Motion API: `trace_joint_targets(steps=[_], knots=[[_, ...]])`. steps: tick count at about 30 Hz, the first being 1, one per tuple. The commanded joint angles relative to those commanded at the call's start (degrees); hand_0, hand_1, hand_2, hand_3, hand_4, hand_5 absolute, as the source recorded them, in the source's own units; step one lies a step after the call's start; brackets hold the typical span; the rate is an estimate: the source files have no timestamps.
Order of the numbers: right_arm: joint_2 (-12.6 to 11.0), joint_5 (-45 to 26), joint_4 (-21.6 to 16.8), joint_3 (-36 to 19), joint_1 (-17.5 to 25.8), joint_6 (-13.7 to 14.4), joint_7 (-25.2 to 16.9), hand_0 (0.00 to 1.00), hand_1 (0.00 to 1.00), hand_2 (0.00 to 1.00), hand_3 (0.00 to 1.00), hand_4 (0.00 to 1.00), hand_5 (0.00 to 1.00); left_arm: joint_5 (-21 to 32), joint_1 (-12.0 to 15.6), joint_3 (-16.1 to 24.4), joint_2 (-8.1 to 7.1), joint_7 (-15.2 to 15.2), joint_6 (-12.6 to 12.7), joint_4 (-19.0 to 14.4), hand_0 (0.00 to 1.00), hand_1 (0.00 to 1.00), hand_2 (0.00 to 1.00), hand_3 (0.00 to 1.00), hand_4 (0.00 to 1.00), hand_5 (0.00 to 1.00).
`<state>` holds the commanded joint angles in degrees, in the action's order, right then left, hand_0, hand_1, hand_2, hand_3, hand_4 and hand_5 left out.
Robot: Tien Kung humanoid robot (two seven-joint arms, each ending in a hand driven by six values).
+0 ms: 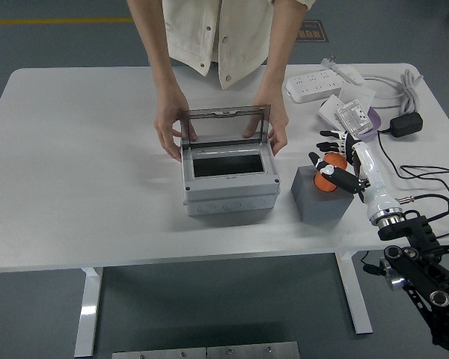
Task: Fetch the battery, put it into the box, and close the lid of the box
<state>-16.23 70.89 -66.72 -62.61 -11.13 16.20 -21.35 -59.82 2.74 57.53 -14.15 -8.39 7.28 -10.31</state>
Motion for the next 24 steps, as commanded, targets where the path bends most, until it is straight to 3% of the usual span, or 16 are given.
trace_joint_targets(steps=[23,24], knots=[[0.28,-1.98,0.55,1.49,0.9,1.05,-0.66,0.608,0.617,0.574,0.707,0.828,0.325,1.05,0.09,-1.06,0.12,0.29,0.09,0.0,0.65,0.728,0.591,0.57,0.492,0.213],[0.29,-2.92,0.63,1.71,0.95,1.11,-0.95,0.502,0.544,0.533,0.646,0.685,0.174,1.11,0.12,-1.14,0.14,0.31,0.1,0.0,0.65,0.729,0.591,0.569,0.492,0.212]])
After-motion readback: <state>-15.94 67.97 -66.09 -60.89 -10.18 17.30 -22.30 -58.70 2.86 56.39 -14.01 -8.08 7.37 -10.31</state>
